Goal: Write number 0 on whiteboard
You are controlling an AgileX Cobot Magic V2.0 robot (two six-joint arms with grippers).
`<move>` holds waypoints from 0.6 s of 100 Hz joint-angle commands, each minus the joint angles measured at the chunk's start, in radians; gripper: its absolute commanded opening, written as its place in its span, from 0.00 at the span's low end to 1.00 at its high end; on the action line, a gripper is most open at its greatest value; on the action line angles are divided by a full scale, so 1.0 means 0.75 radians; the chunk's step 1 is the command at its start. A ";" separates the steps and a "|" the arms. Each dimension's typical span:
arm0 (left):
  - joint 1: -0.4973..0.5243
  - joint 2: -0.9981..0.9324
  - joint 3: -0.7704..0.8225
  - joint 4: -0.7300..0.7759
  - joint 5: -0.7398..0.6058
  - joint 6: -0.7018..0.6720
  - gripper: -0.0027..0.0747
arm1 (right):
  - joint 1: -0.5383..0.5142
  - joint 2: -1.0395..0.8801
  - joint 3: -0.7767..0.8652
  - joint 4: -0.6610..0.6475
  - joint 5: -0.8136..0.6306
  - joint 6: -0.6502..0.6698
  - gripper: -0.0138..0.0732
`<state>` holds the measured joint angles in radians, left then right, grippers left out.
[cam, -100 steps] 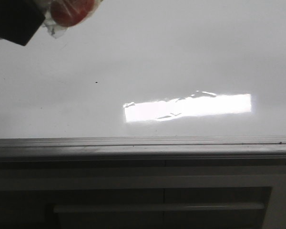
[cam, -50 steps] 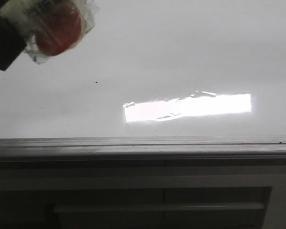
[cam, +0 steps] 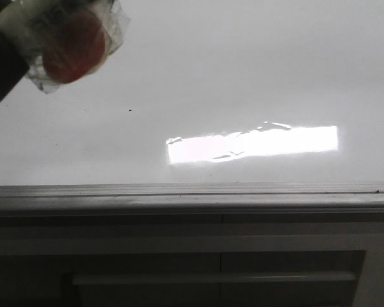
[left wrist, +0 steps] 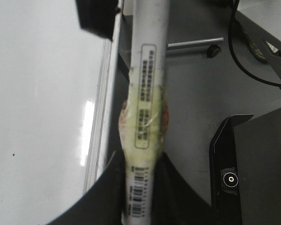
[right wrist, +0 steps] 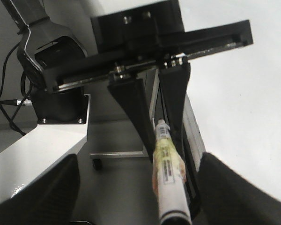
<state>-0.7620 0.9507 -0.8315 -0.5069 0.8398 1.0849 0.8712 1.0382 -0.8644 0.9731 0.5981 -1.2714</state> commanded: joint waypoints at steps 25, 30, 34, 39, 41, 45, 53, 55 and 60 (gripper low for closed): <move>-0.010 -0.011 -0.042 -0.052 -0.033 -0.002 0.01 | 0.016 0.087 -0.070 0.070 -0.059 -0.018 0.46; -0.010 -0.011 -0.042 -0.052 -0.024 -0.002 0.01 | 0.016 0.093 -0.070 0.070 -0.063 -0.018 0.43; -0.010 -0.011 -0.042 -0.052 -0.021 -0.002 0.01 | 0.016 0.093 -0.070 0.070 -0.073 -0.018 0.41; -0.010 -0.011 -0.042 -0.052 -0.021 -0.002 0.01 | 0.016 0.095 -0.070 0.070 -0.084 -0.018 0.39; -0.010 -0.011 -0.042 -0.052 -0.021 -0.002 0.01 | 0.016 0.095 -0.070 0.070 -0.089 -0.018 0.38; -0.010 -0.011 -0.042 -0.052 -0.021 -0.002 0.01 | 0.016 0.095 -0.070 0.070 -0.096 -0.018 0.35; -0.010 -0.011 -0.042 -0.052 -0.021 -0.002 0.01 | 0.016 0.102 -0.070 0.070 -0.101 -0.018 0.30; -0.010 -0.011 -0.042 -0.052 -0.021 -0.002 0.01 | 0.016 0.104 -0.070 0.070 -0.101 -0.018 0.28; -0.010 -0.011 -0.042 -0.052 -0.021 -0.002 0.01 | 0.016 0.110 -0.070 0.070 -0.098 -0.018 0.25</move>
<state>-0.7620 0.9507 -0.8315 -0.5069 0.8626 1.0863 0.8822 1.1276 -0.8810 0.9845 0.5511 -1.2714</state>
